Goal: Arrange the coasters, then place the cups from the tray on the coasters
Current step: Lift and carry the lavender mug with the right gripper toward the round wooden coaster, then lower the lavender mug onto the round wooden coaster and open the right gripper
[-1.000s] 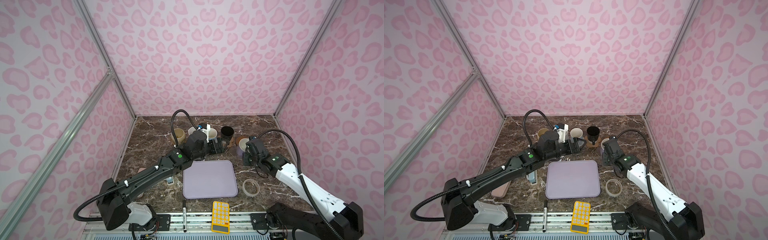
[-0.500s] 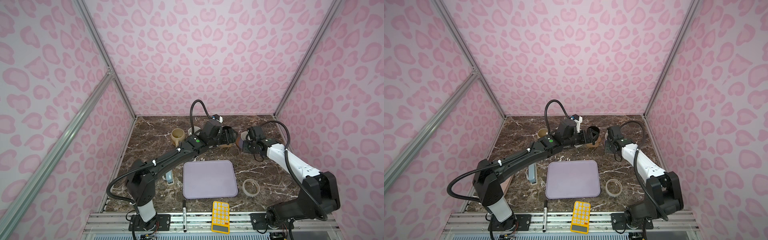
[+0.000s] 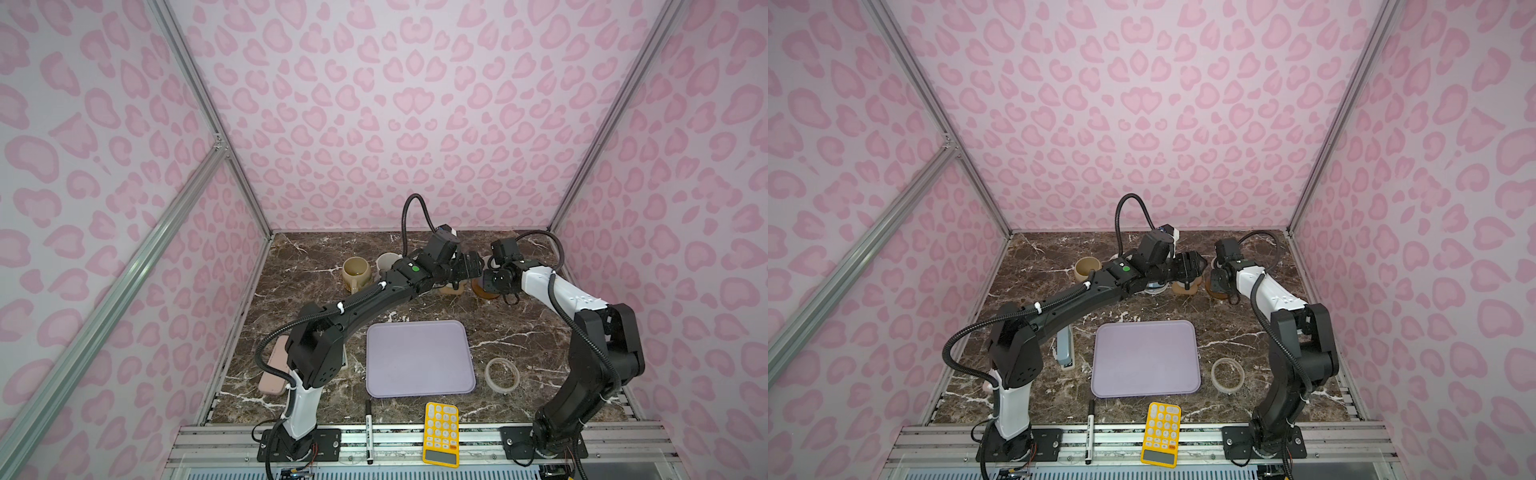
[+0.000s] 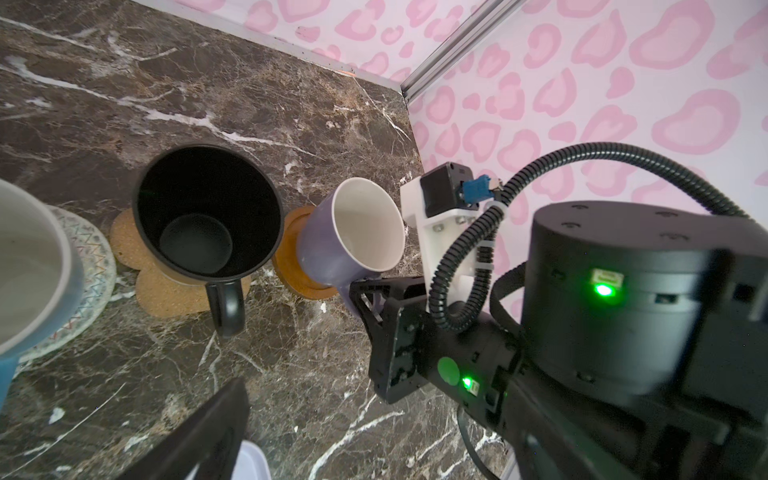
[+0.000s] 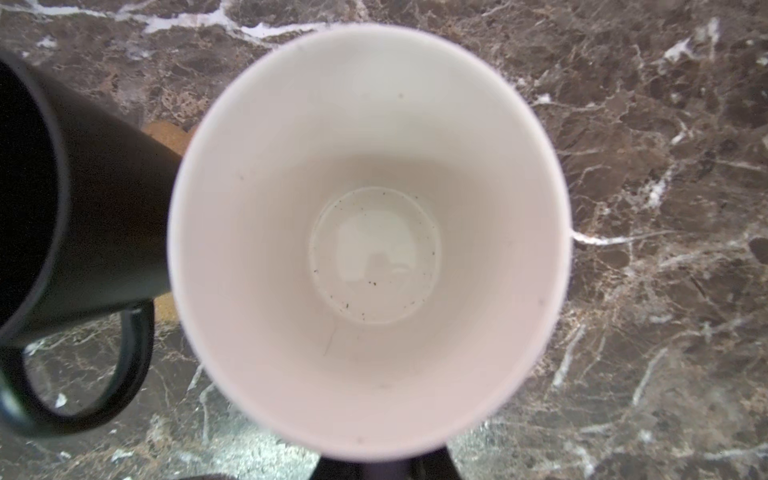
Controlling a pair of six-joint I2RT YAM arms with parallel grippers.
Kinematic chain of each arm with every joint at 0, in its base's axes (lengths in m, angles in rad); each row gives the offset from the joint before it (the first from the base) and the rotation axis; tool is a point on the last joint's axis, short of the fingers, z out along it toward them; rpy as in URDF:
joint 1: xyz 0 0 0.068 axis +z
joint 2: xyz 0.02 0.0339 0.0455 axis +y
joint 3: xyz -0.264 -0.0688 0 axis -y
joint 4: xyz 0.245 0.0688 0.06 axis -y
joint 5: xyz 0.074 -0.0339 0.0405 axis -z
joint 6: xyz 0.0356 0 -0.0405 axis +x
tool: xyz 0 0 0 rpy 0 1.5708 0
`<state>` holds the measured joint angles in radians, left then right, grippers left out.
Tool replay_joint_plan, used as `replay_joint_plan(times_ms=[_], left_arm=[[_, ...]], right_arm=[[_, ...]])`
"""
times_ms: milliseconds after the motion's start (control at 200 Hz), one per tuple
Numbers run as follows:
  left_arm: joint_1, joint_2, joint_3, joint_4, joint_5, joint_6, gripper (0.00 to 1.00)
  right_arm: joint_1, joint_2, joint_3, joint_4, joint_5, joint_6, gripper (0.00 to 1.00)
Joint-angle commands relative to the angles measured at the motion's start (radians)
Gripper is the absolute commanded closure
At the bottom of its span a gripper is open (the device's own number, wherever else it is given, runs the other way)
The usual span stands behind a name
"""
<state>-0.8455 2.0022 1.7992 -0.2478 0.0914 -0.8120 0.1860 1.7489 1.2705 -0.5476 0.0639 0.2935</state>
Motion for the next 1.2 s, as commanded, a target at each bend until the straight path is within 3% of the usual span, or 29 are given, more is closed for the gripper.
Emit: replay_joint_plan(times_ms=[0,1195], left_arm=[[0.001,0.021,0.03,-0.014,-0.002,-0.017,0.03],[0.0,-0.046,-0.066,0.032,-0.045,-0.032,0.03]], right_arm=[[-0.005,0.026,0.018,0.043,0.04,-0.028,1.0],[0.003,0.04,-0.113,0.158,0.008,-0.049,1.0]])
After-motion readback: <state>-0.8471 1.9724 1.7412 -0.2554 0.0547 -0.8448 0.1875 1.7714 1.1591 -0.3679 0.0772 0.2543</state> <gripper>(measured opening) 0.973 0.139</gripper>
